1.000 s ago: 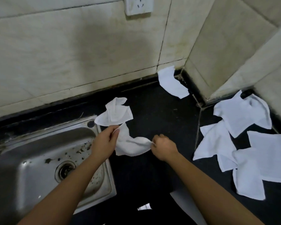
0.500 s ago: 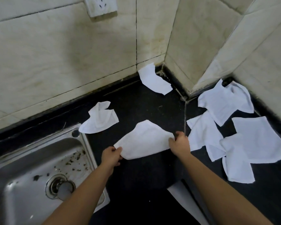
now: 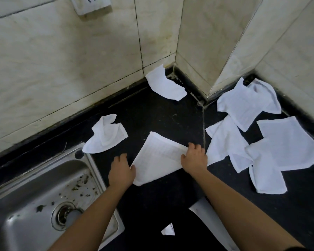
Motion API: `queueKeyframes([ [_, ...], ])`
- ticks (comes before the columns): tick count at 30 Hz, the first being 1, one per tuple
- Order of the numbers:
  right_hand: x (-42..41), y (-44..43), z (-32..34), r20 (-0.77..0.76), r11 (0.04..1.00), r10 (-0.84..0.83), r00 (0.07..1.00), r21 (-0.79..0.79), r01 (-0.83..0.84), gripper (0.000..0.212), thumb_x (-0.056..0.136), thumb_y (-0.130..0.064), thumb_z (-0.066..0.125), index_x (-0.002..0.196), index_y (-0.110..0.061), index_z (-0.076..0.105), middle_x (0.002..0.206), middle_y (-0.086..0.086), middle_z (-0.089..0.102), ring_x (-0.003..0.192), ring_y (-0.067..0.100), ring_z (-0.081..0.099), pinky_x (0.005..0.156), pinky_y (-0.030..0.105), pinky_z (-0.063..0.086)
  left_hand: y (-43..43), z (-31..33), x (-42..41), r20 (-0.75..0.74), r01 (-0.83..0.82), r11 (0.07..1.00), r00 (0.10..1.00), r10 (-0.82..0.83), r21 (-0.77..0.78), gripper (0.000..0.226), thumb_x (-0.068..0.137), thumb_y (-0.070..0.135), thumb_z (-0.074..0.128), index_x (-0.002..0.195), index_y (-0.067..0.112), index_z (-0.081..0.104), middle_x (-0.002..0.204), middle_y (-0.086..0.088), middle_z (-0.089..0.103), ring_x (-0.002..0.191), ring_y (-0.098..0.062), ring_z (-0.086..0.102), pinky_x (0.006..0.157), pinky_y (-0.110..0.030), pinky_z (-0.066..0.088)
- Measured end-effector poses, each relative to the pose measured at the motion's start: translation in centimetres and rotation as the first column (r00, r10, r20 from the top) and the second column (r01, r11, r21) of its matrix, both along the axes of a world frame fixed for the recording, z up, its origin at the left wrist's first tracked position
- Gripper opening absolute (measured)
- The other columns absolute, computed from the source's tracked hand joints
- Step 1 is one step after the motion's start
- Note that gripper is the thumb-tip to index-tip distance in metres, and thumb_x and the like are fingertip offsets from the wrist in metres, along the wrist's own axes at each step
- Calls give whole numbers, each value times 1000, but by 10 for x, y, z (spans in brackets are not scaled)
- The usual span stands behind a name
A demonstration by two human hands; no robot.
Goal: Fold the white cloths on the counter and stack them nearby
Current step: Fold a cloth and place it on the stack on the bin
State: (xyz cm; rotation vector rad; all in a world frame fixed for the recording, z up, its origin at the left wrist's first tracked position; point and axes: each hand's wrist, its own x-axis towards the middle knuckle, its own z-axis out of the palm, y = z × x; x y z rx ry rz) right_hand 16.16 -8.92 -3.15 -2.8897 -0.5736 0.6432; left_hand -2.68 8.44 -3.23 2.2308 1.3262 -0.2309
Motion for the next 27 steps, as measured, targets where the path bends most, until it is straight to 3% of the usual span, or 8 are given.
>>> queueKeyframes([
  [4,10,-19,-7,-44,997,72,996,4,-72,46,97,-19,50,143,-20,46,134,9,52,122,28,52,98,40,45,5,-1,63,-63,397,892,918,-393,218,69,92,8,55,153,14,23,162,-15,14,146,-33,22,110,-47,38],
  [7,16,-31,-14,-69,995,93,993,31,-91,46,96,-19,51,142,-22,47,132,7,54,118,28,53,97,40,47,-1,-9,115,-208,665,703,747,-632,251,94,82,-4,61,156,20,7,164,-11,-10,151,-32,-2,115,-49,31],
  [10,23,-40,-19,-139,994,98,986,52,-91,38,94,-19,53,132,-21,56,123,7,59,110,27,58,90,38,50,-6,-19,143,-345,793,579,606,-717,190,96,81,0,67,156,19,10,164,-10,5,151,-32,4,118,-52,26],
  [16,51,-42,-9,-257,991,106,961,109,-80,16,91,-26,56,101,-22,68,109,2,61,97,21,62,77,32,52,9,-8,138,-394,720,677,672,-627,151,38,92,17,57,129,21,55,132,-8,54,127,-27,44,107,-45,38],
  [18,64,-34,7,-229,975,97,969,215,-47,10,92,-27,57,98,-26,65,106,1,62,96,19,63,78,31,51,26,8,131,-277,654,722,754,-595,227,24,94,19,55,115,23,66,120,-7,60,115,-26,49,98,-40,41],
  [21,85,-16,44,-69,883,54,996,468,-15,4,93,-28,60,94,-28,64,97,-4,64,84,12,61,75,26,48,51,48,123,112,425,815,858,-502,395,11,87,16,67,94,14,75,102,-12,64,98,-31,54,81,-38,43],
  [23,95,-3,74,41,781,5,999,623,-30,4,92,-27,64,93,-30,66,93,-9,64,76,5,59,71,21,46,66,80,121,319,291,853,836,-447,433,7,83,11,72,89,12,75,97,-8,64,93,-26,55,73,-30,38],
  [27,103,9,112,172,651,-11,985,749,-124,6,92,-29,66,97,-29,69,92,-14,64,78,4,59,69,12,44,83,120,115,472,208,846,753,-459,491,13,83,7,73,95,12,75,96,-2,65,81,-17,59,69,-28,43],
])
